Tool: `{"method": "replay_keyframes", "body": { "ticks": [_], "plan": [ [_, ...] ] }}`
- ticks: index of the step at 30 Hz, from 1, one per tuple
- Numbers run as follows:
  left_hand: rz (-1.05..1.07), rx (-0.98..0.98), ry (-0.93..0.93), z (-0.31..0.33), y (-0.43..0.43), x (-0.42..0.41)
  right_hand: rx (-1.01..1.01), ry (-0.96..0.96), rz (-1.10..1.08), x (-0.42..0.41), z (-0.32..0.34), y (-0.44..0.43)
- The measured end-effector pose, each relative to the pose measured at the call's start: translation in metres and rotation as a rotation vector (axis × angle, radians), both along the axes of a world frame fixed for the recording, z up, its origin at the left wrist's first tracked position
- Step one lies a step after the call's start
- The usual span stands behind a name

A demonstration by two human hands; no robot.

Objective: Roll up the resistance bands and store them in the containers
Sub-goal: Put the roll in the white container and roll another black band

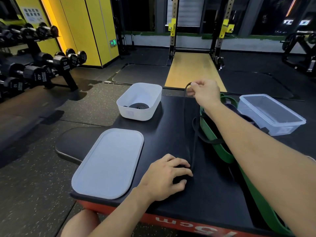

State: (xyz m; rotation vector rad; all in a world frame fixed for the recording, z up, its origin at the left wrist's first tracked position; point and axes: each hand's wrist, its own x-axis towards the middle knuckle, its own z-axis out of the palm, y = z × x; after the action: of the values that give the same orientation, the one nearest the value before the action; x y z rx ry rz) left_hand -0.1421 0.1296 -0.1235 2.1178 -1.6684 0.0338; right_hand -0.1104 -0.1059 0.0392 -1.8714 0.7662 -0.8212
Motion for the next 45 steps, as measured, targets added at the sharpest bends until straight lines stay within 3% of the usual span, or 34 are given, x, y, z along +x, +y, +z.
{"method": "replay_keyframes", "body": {
  "ticks": [6,11,13,17,20,25,29,32,39,45],
  "plan": [
    [-0.003,0.001,-0.002,0.000,0.001,0.000,-0.022,0.170,-0.113,0.000,0.013,0.005],
    [0.000,0.004,0.003,0.001,0.000,-0.001,0.468,-0.051,-0.024,0.003,0.025,0.008],
    [0.000,0.004,0.003,0.001,0.000,-0.001,0.502,-0.033,0.049,0.003,0.022,0.006],
    [0.000,0.004,-0.003,0.000,0.000,0.000,0.335,0.009,0.151,0.006,0.003,0.002],
    [0.001,0.007,-0.004,0.000,0.000,0.000,0.142,0.055,0.056,0.007,-0.011,-0.002],
    [0.000,-0.001,0.004,-0.001,0.000,0.001,0.101,0.136,0.074,0.010,-0.028,-0.015],
    [0.003,0.003,0.007,-0.002,-0.001,0.001,-0.226,0.338,0.108,0.004,-0.039,-0.014],
    [0.003,0.011,0.004,-0.002,-0.001,0.001,-0.201,0.340,0.128,-0.004,-0.050,-0.009],
    [0.002,0.008,0.001,0.000,0.000,0.001,-0.247,0.581,0.167,-0.065,-0.096,0.020],
    [0.009,0.010,-0.009,-0.001,0.000,0.001,-0.187,0.483,0.236,-0.139,-0.138,0.053]
  ]
}}
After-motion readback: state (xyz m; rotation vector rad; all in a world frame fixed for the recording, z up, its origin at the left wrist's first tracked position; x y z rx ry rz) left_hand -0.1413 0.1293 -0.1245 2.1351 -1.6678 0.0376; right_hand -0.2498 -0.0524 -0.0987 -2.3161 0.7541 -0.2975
